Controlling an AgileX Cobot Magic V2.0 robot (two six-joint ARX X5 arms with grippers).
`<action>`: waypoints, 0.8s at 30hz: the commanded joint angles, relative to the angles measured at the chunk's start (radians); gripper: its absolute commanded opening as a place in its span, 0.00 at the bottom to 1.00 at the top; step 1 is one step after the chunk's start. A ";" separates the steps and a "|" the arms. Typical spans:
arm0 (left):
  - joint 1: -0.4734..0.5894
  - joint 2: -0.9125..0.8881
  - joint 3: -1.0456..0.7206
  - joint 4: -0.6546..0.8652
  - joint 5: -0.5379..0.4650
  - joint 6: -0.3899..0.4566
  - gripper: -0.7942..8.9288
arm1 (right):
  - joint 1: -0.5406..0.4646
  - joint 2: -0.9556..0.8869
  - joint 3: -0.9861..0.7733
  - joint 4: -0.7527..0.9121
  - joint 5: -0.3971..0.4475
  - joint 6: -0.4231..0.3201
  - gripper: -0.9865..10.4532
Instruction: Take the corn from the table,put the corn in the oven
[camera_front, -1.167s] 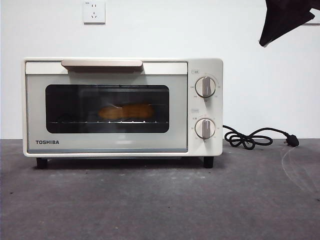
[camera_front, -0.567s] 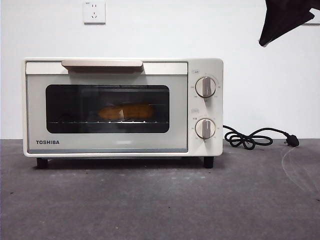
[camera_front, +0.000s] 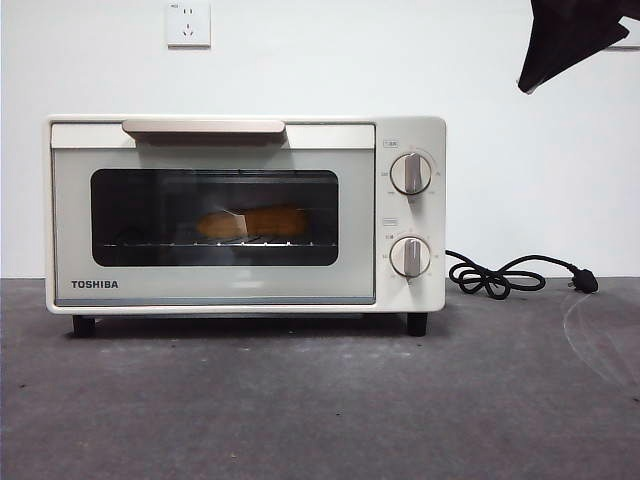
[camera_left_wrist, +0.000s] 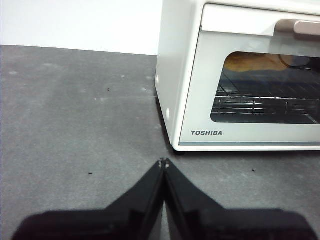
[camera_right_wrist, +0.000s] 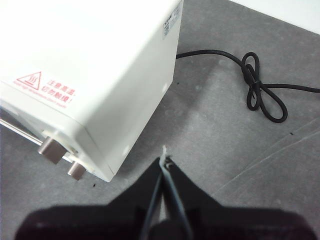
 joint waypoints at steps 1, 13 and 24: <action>0.003 0.003 -0.007 0.008 0.000 0.012 0.08 | 0.000 0.006 -0.001 0.006 0.001 -0.006 0.09; 0.003 0.011 -0.007 0.008 0.000 0.012 0.08 | 0.000 0.006 -0.001 0.006 0.001 -0.006 0.09; 0.003 0.011 -0.007 0.008 0.000 0.012 0.08 | 0.000 0.006 -0.001 0.006 0.039 -0.040 0.09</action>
